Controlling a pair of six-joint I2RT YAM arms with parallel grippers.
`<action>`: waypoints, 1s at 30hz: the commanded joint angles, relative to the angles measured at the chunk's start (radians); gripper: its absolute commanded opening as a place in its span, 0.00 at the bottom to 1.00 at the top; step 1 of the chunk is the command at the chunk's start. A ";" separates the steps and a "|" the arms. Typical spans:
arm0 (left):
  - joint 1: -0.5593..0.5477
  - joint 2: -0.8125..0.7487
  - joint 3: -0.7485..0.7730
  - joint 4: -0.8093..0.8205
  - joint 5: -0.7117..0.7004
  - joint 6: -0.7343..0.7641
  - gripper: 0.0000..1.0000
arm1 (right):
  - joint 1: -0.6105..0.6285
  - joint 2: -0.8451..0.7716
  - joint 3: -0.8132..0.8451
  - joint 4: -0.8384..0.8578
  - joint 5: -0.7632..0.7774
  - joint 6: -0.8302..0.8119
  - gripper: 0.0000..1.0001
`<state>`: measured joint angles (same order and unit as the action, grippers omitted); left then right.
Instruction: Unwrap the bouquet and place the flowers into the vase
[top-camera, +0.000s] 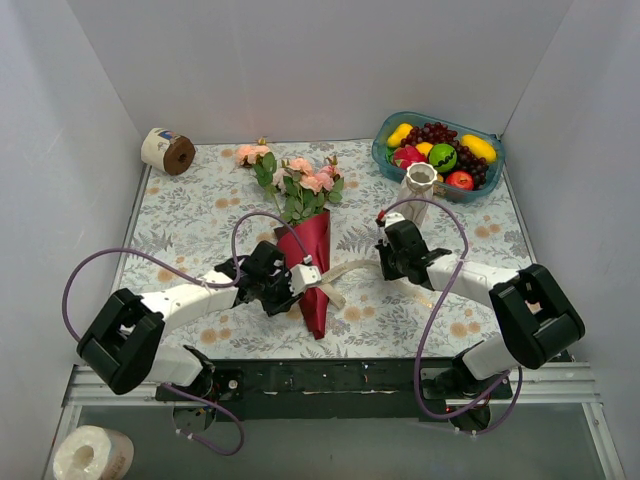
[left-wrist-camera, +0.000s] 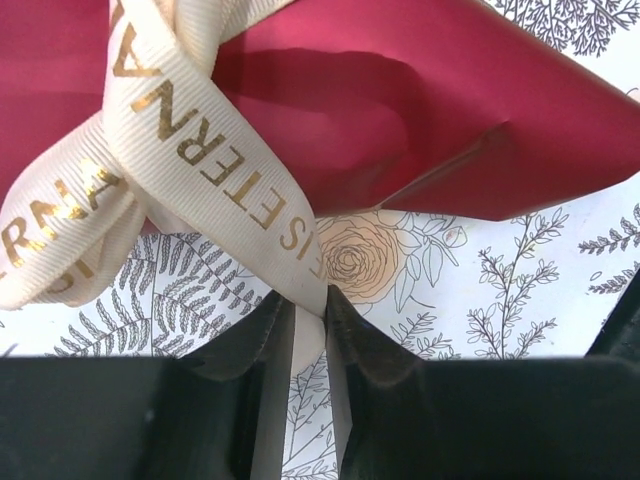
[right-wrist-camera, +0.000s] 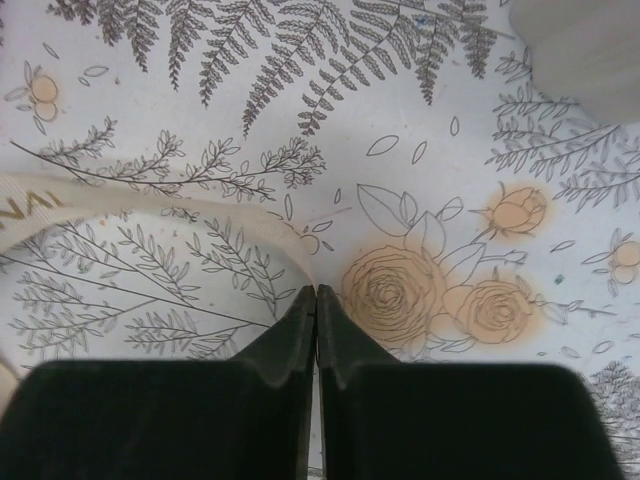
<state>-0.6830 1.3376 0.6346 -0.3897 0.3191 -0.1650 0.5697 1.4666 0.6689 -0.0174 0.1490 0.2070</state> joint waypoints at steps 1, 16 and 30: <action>-0.004 -0.049 -0.007 0.014 -0.020 -0.016 0.11 | -0.004 -0.034 -0.017 0.019 -0.009 0.006 0.01; 0.123 -0.236 0.082 -0.141 -0.066 -0.034 0.00 | -0.005 -0.336 0.023 -0.208 0.155 0.025 0.01; 0.611 -0.259 0.235 -0.268 0.143 -0.008 0.00 | -0.088 -0.615 0.090 -0.444 0.267 0.022 0.01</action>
<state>-0.1558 1.0798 0.8207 -0.6151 0.4023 -0.1665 0.5320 0.8944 0.7155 -0.3710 0.3477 0.2321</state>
